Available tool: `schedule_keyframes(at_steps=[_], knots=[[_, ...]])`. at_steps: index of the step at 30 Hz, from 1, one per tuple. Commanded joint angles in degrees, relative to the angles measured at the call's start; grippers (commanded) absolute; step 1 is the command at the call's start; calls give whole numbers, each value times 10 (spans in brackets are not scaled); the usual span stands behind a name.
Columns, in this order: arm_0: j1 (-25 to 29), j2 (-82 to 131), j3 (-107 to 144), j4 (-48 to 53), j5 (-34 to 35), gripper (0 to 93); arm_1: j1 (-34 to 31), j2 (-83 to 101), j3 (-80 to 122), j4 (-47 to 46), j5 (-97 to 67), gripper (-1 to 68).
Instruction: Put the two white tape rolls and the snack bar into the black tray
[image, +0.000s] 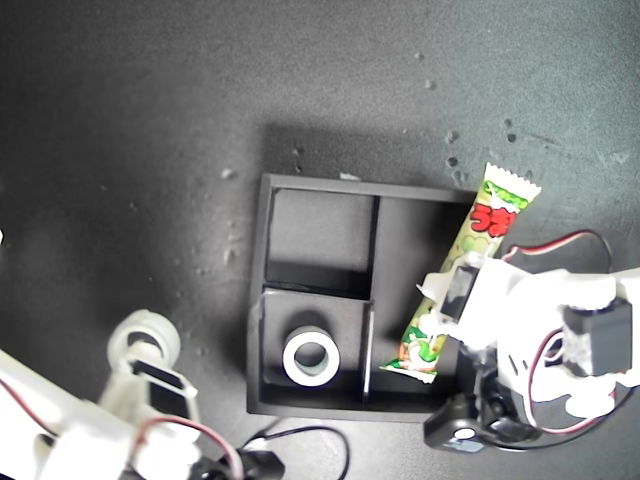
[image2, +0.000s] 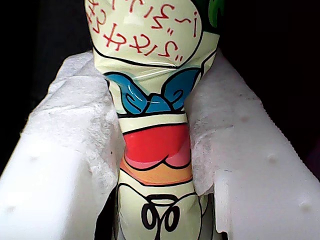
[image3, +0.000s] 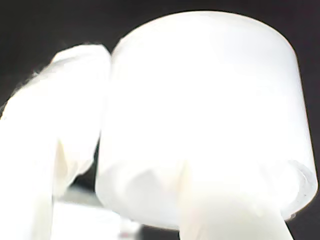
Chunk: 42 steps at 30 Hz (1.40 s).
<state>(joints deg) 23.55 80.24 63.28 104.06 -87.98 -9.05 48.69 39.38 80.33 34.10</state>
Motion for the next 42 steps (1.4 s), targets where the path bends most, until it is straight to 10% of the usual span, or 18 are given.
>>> schedule_keyframes(at_steps=[1, 6, 10, 16, 28, 35, 42], knots=[[-70, 59, -71, -23, 153, 1, -8, 3, -15, -13, 18, -3], [-141, -118, -277, -20, 265, 1, -6, 3, -29, 18, 38, -1], [-162, -289, -466, 8, 298, 1, -5, 3, -46, 53, 61, 310], [-179, -375, -516, 9, 307, 2, -29, 3, -147, 150, 119, 374], [-221, -386, -520, 10, 329, 142, -13, 11, -359, 229, 131, 343], [-245, -136, -395, 10, 316, 98, 93, 37, -422, 230, 250, 0], [-250, 291, -40, 4, 247, 1, 134, 362, -48, 229, 476, -4]])
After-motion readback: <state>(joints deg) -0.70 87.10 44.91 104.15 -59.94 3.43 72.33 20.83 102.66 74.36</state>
